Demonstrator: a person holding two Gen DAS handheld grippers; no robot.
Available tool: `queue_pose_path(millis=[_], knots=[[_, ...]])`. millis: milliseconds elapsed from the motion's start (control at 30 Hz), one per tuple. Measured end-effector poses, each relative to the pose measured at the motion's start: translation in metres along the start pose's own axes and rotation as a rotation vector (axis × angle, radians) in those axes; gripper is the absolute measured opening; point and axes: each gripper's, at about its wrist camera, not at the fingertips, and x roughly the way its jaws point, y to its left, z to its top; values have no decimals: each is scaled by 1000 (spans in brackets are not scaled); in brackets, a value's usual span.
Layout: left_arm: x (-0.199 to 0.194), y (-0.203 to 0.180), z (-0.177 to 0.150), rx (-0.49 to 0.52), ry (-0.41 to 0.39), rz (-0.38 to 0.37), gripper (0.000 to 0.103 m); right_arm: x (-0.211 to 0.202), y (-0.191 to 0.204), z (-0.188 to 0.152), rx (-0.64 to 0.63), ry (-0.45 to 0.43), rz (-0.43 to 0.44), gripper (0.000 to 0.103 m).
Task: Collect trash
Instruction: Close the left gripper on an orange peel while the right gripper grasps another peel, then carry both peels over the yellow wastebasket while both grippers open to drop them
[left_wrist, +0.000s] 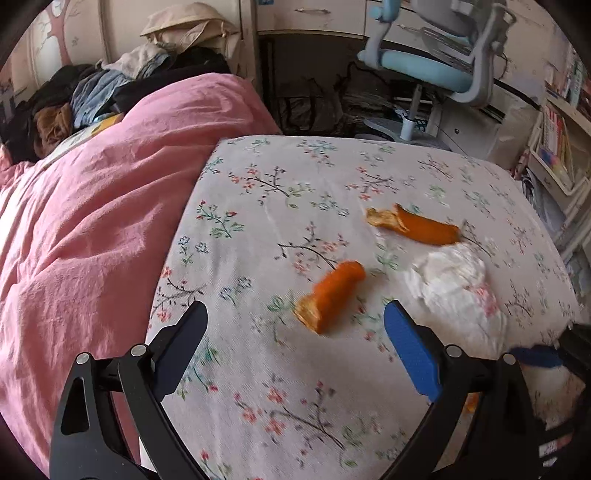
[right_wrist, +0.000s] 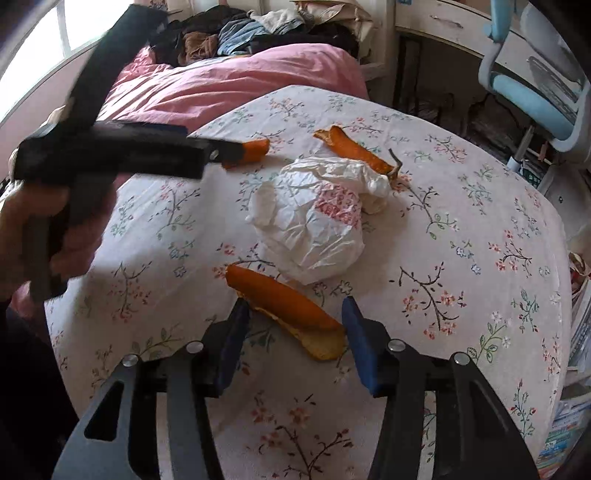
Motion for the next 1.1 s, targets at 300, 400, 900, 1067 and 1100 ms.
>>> queue_pose_path(millis=[300,400,900,1067,1100], knots=[[20,-18,1,117,33,32,57,-3,5,-4,-69,11,-1,21],[18,-17,2,94,40,-4,28,-4,5,-6,-67,8,-3,20],[-36,-14,-9,72,4,-76,19,-35,5,-15,75,-53,159,15],[-60,-16,-23,69,-8,-98,19,-45,16,-25,105,-80,178,15],[-65,-16,-27,65,-9,-104,19,-47,18,-27,115,-85,184,15]])
